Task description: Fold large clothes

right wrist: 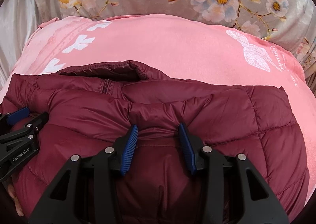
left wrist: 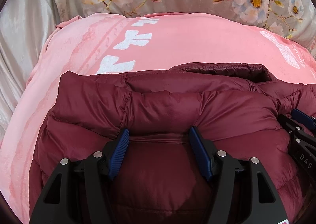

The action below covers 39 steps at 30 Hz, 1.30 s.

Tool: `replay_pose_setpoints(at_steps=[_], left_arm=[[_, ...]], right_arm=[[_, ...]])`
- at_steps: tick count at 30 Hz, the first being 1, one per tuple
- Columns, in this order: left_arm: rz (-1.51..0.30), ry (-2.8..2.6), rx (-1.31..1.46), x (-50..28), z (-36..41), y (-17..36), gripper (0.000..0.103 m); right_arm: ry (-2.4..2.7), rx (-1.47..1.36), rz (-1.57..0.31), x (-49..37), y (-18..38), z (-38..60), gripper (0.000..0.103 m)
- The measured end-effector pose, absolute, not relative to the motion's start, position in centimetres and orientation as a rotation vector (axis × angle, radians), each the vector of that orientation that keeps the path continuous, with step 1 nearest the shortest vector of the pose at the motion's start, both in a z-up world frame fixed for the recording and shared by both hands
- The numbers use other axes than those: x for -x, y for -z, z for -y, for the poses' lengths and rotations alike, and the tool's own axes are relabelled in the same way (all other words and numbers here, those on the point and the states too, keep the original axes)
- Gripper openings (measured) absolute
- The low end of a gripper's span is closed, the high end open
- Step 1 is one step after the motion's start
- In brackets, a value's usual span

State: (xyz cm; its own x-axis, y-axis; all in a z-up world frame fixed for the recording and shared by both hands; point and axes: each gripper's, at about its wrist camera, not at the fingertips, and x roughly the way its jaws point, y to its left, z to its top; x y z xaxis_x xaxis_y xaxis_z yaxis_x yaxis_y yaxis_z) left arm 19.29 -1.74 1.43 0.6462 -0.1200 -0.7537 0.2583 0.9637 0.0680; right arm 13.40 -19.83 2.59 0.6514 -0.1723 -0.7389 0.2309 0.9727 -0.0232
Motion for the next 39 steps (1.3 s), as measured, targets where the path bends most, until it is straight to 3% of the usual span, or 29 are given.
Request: replay_pose_setpoints(at_steps=[4, 7, 12, 39], left_arm=[[-0.852, 0.201, -0.193, -19.2, 2.0, -1.7, 0.063], [-0.896, 0.196, -0.163, -18.5, 2.0, -3.1, 0.058], [-0.898, 0.256, -0.162, -15.7, 3.8, -5.5, 0.059], [-0.863, 0.217, -0.22, -12.0, 6.3, -1.9, 0.06]], right_arm=[[0.222, -0.095, -0.827, -13.1, -3.1, 20.0, 0.042], [0.213, -0.172, -0.803, -11.1, -5.0, 20.0, 0.042], [0.203, -0.19, -0.798, -7.5, -7.0, 18.6, 0.042], [0.243, -0.181, -0.802, -5.1, -2.6, 17.5, 0.042]])
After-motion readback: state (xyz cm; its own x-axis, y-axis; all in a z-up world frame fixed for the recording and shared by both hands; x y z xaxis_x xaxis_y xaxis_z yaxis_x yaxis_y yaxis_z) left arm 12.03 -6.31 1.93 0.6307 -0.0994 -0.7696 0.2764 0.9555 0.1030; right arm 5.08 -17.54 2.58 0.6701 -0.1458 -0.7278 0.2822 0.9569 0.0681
